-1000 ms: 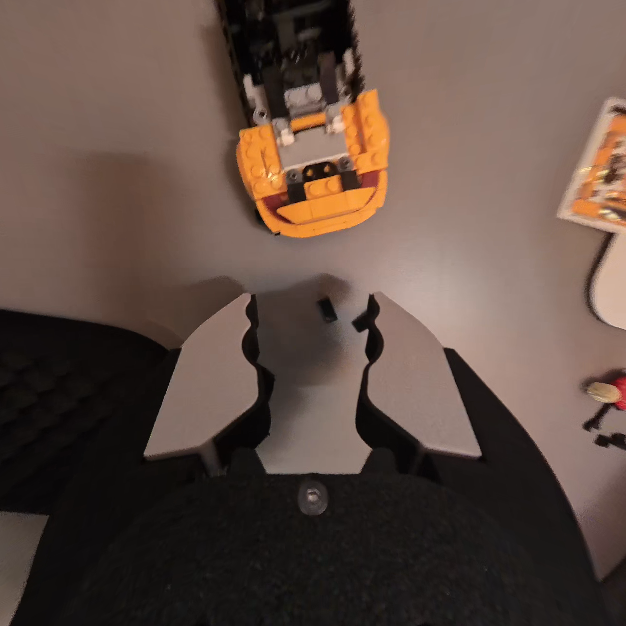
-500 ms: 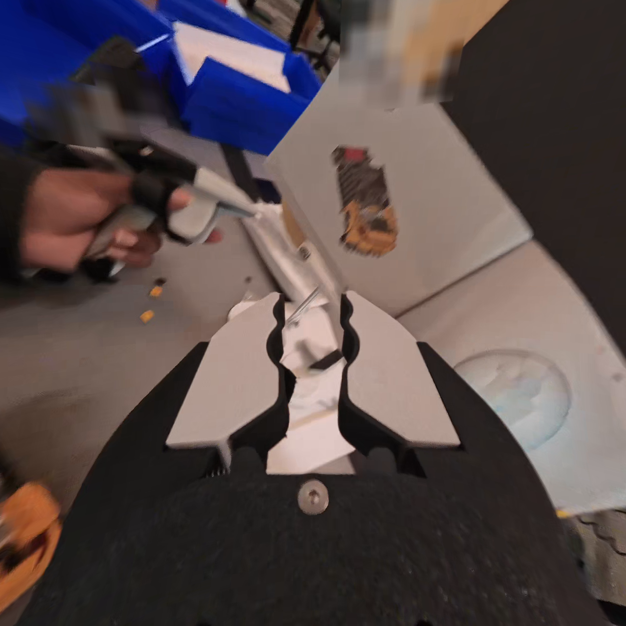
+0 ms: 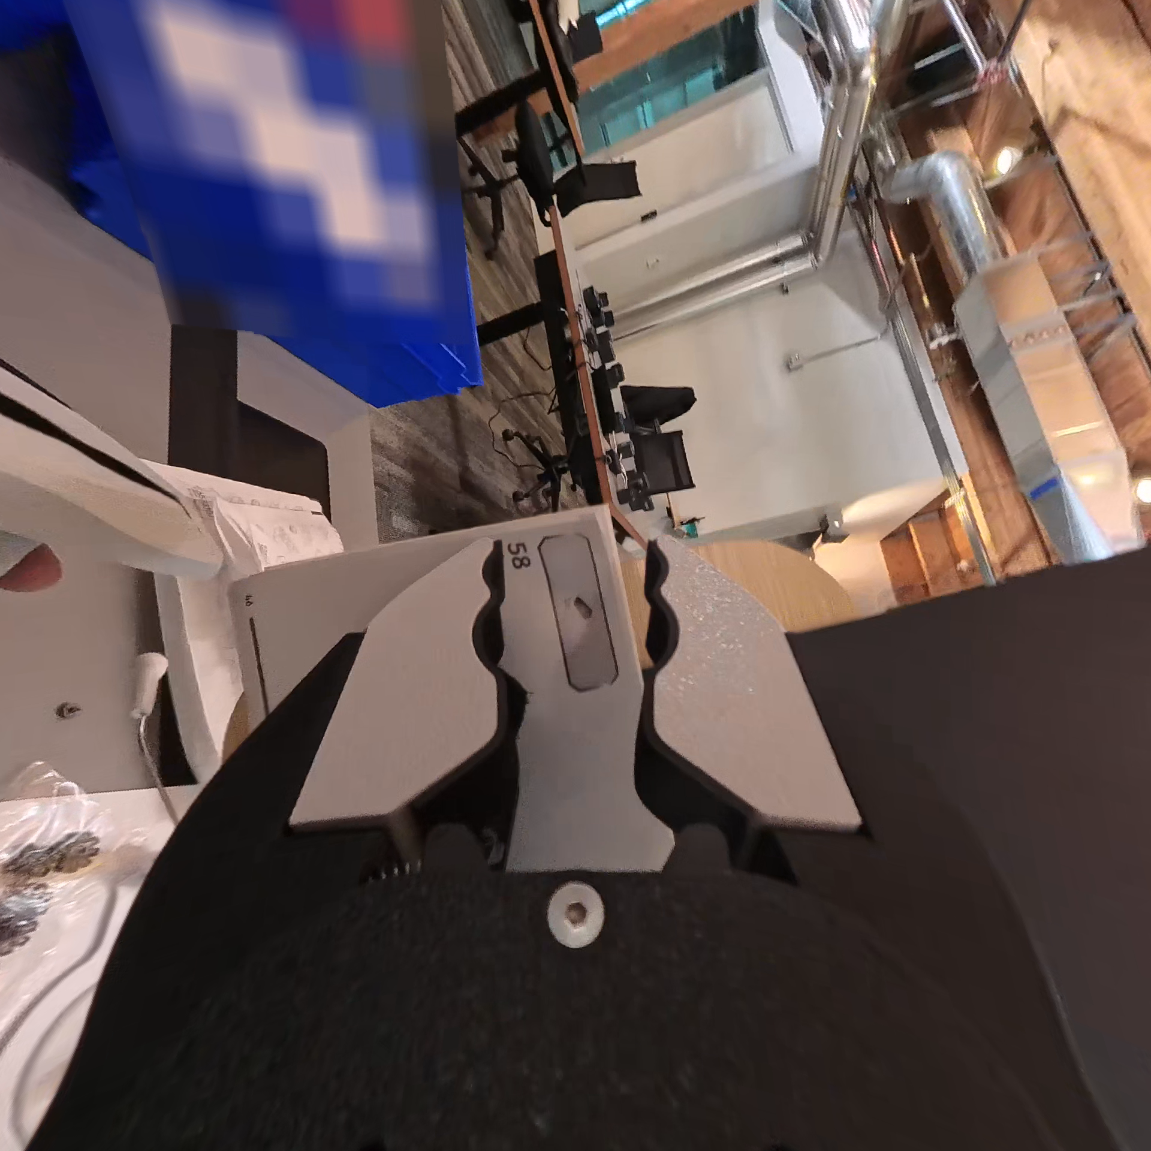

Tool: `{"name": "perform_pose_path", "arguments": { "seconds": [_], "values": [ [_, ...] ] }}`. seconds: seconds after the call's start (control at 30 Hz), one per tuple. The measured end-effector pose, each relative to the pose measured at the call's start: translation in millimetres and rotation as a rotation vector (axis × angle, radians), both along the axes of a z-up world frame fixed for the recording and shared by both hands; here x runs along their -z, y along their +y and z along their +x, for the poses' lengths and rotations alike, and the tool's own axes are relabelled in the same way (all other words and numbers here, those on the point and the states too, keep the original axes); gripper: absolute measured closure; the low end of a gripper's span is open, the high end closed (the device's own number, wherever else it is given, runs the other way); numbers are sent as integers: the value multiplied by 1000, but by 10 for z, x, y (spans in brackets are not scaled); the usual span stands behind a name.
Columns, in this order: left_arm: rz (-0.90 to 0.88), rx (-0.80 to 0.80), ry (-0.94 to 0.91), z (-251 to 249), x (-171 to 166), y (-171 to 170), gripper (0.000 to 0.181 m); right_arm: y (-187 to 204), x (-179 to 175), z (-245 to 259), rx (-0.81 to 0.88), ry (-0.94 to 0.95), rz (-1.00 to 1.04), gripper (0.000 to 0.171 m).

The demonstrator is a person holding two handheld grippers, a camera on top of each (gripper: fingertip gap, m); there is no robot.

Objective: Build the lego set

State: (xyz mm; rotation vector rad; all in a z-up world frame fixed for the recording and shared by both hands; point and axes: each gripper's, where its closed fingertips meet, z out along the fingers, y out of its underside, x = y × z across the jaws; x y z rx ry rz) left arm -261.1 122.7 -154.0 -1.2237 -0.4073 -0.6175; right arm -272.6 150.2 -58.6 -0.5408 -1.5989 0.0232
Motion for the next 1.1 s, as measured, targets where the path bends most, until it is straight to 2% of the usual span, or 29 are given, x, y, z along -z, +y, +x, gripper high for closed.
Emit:
{"name": "perform_pose_path", "arguments": {
  "seconds": [0.13, 0.33, 0.57, 0.83, 1.1],
  "values": [
    [6, -1, 7, -2, -24, -12, 181, 21, 66, -95, -22, -34, 8, 139],
    [9, -10, -1, -58, -28, -30, 181, 24, 31, -76, -38, 8, 24, 170],
    [12, -30, 47, -70, -74, -63, 181, -13, 45, 142, -70, -22, -10, 171],
    [69, 53, 180, 216, -252, -88, 180, 2, -197, 1079, -124, -18, -99, 171],
    [24, 141, 299, 636, -155, 14, 180, 714, -220, 2046, 40, 25, -171, 171]
  ]
}}
